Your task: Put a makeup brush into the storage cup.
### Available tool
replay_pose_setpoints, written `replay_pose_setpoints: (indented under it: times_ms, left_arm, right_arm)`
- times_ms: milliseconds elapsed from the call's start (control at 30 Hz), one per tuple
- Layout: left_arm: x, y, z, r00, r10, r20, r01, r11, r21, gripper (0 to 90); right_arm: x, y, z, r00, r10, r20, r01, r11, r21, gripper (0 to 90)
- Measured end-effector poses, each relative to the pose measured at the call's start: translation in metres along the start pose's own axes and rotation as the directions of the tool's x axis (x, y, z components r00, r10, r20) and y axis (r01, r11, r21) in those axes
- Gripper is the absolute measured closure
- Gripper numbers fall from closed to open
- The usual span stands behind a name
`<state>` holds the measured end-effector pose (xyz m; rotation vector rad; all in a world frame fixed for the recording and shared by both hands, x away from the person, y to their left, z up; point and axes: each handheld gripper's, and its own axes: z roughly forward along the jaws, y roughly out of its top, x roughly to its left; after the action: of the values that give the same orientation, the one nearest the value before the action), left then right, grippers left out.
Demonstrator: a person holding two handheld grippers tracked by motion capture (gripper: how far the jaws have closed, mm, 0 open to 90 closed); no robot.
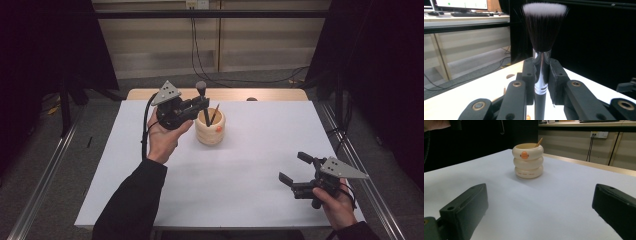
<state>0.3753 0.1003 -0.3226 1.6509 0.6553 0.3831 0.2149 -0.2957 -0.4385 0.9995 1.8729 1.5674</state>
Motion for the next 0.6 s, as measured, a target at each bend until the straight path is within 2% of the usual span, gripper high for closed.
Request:
replay_pose_setpoints:
  times_ms: [67,200,300,400,433,533,600]
  left_arm:
    - [0.003,0.000,0.003,1.0000,-0.007,0.001,0.007,0.9999,0.009,77.6]
    - [0.009,0.000,0.009,0.9995,0.002,-0.031,-0.002,0.9998,0.022,77.5]
    - [0.014,0.000,0.013,0.9995,-0.004,-0.033,0.005,0.9998,0.021,77.5]
    - [0.020,0.001,0.018,0.9978,0.018,-0.064,-0.016,0.9992,0.038,77.5]
    - [0.021,0.000,0.021,0.9981,0.009,-0.060,-0.008,0.9997,0.024,77.6]
    - [0.025,-0.004,0.027,0.9958,0.023,-0.089,-0.019,0.9984,0.053,77.6]
    - [0.028,-0.007,0.032,0.9965,0.007,-0.083,-0.003,0.9989,0.047,77.6]
  right_arm:
    - [0.000,0.000,0.000,1.0000,0.000,-0.006,0.000,1.000,-0.002,0.0]
    - [0.000,0.000,0.000,0.9999,-0.002,-0.011,0.002,1.000,-0.008,0.0]
    - [0.001,-0.001,0.001,0.9999,0.003,-0.012,-0.003,1.000,-0.005,0.0]
    - [0.001,-0.001,0.001,0.9999,0.007,-0.010,-0.007,1.000,-0.008,0.0]
    - [0.001,-0.001,0.001,0.9999,0.006,-0.012,-0.006,1.000,-0.007,0.0]
    - [0.001,-0.001,0.002,0.9999,0.011,-0.010,-0.011,1.000,-0.006,0.0]
    - [0.001,-0.001,0.001,0.9999,0.012,-0.007,-0.012,1.000,-0.005,0.0]
